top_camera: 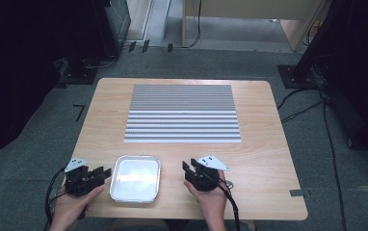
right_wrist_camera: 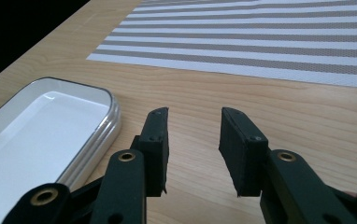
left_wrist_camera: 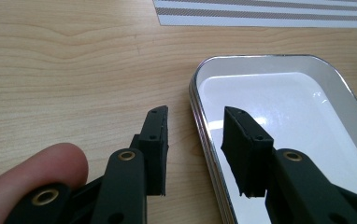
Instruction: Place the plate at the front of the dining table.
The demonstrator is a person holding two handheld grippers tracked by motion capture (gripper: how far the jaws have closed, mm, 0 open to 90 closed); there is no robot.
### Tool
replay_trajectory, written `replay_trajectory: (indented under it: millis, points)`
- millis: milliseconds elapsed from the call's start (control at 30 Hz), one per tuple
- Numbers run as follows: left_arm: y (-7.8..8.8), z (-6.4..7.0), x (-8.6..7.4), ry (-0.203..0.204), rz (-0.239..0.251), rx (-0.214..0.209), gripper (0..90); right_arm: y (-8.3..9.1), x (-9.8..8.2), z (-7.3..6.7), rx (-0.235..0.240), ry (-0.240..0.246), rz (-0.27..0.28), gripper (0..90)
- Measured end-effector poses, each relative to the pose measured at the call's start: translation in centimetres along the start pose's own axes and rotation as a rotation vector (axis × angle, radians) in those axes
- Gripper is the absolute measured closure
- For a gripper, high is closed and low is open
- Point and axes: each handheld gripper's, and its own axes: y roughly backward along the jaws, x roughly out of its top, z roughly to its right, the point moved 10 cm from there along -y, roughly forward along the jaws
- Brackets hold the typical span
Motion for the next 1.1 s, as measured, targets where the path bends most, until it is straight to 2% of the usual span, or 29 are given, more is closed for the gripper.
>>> replay_trajectory:
  millis: [33,67,133,267,500,600,867,1100]
  points:
    - [0.0,0.2,0.0,-0.004,-0.002,-0.011,62.2,-0.4,-0.1,-0.7,0.009,0.001,0.004,64.2]
    - [0.0,0.2,0.0,-0.004,-0.002,-0.011,62.1,-0.4,-0.1,-0.7,0.009,0.001,0.004,64.2]
    - [-0.1,0.7,-0.2,0.001,-0.015,-0.04,62.2,-0.8,-0.1,-1.5,0.046,-0.026,0.018,64.7]
    - [-0.3,1.1,-0.3,0.01,-0.022,-0.056,62.2,-1.4,-0.2,-2.9,0.104,-0.074,0.024,69.1]
    - [-0.5,1.1,-0.5,0.012,-0.039,-0.047,63.2,-2.3,-1.1,-4.7,0.135,-0.086,-0.023,73.6]
    - [-0.6,1.2,-0.5,0.011,-0.042,-0.049,64.0,-2.6,-1.3,-5.0,0.132,-0.087,-0.036,74.4]
    - [-0.9,1.9,-0.9,-0.014,-0.082,-0.081,71.1,-3.2,-2.1,-6.6,0.146,-0.13,-0.085,81.4]
    - [-1.0,2.0,-0.9,-0.035,-0.077,-0.068,74.8,-3.8,-2.6,-7.4,0.151,-0.171,-0.117,84.3]
